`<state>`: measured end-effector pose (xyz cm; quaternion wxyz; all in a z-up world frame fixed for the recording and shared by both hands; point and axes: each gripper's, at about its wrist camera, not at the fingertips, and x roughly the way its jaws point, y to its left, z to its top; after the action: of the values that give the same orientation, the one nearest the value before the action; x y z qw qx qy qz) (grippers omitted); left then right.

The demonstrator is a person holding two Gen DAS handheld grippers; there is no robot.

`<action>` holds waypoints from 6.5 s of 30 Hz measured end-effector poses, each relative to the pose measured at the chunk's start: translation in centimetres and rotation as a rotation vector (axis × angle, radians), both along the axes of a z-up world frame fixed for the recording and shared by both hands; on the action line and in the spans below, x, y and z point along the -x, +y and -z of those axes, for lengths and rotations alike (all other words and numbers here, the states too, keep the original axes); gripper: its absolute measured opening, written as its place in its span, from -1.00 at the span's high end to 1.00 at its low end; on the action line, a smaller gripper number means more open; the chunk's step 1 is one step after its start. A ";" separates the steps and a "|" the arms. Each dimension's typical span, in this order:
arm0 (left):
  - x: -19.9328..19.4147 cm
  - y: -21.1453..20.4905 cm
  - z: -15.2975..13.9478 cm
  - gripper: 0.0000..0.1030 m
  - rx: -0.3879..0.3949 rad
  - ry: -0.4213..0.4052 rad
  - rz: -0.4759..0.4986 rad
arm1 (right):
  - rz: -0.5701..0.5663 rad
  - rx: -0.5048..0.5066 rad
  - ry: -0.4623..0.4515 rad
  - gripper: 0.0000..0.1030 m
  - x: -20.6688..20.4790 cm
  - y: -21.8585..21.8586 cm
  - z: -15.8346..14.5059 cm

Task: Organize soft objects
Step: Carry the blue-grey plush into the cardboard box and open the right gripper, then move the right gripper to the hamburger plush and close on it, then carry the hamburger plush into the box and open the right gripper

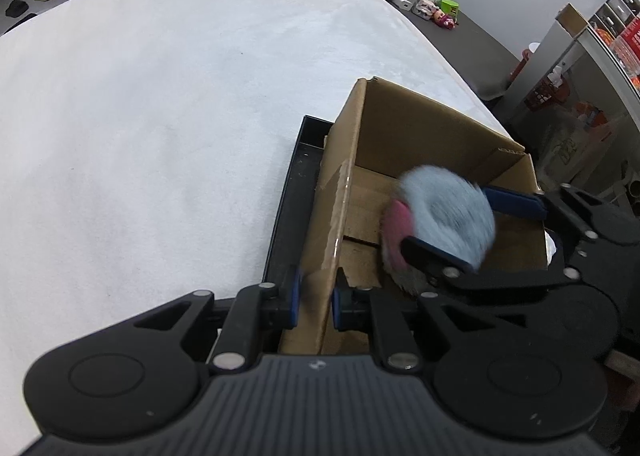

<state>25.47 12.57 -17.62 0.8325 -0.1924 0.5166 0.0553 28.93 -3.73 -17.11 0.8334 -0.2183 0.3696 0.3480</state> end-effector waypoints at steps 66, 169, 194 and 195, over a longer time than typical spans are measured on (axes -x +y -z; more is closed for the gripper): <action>3.1 -8.0 -0.5 -0.53 -0.288 0.018 0.110 | 0.445 -0.178 0.035 -0.69 5.5 -22.5 3.5; 2.8 -0.9 -0.9 0.79 -0.044 -0.038 0.070 | 0.068 -0.137 -0.090 -0.03 2.4 -1.2 -3.1; 1.9 -2.8 -1.2 0.78 -0.138 0.011 0.074 | 0.049 -0.222 -0.078 -0.28 2.1 -2.7 -2.8; 1.9 -2.9 -1.2 0.78 -0.152 0.010 0.075 | 0.051 -0.230 -0.084 -0.28 2.2 -3.3 -3.0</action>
<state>23.53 9.63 -16.45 0.8438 -0.1088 0.5216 0.0642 26.73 -7.03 -14.11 0.8762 -0.1264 0.2975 0.3574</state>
